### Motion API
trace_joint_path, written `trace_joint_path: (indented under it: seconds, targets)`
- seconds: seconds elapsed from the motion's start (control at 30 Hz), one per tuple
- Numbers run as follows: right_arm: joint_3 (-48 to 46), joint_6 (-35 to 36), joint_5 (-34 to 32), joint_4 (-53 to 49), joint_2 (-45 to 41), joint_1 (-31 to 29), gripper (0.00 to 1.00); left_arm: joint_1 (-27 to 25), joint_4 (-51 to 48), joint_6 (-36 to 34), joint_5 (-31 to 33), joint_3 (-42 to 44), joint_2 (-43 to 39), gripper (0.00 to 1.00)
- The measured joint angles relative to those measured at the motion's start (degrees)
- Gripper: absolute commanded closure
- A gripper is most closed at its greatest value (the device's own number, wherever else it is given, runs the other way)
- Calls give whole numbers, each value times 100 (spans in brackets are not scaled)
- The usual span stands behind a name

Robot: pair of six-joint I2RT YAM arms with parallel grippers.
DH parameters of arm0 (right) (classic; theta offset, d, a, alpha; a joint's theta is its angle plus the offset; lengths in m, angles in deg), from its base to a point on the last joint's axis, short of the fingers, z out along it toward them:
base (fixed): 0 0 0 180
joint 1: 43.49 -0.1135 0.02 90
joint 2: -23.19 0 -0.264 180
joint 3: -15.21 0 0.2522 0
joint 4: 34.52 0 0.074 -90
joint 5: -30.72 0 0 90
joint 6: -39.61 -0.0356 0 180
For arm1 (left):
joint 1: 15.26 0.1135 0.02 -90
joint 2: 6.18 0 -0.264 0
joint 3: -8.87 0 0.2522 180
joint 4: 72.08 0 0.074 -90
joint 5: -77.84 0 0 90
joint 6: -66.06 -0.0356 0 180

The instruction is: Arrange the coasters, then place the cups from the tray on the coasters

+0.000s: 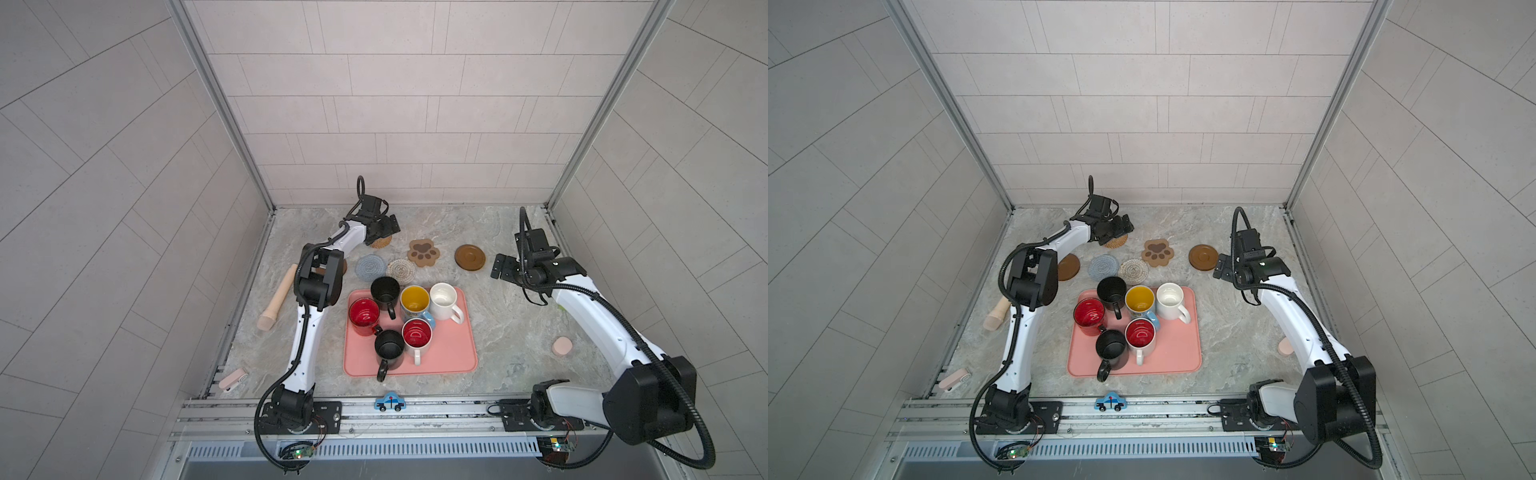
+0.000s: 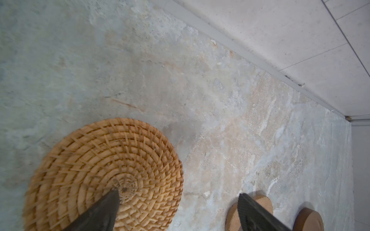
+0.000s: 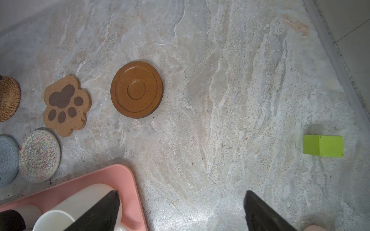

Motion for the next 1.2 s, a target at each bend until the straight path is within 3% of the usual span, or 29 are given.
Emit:
trace_joint_path:
  seconds: [1.2]
  targets:
    - [186,20,-74,-315,-9,0,2,26,-245,-74,544,-461,247,0]
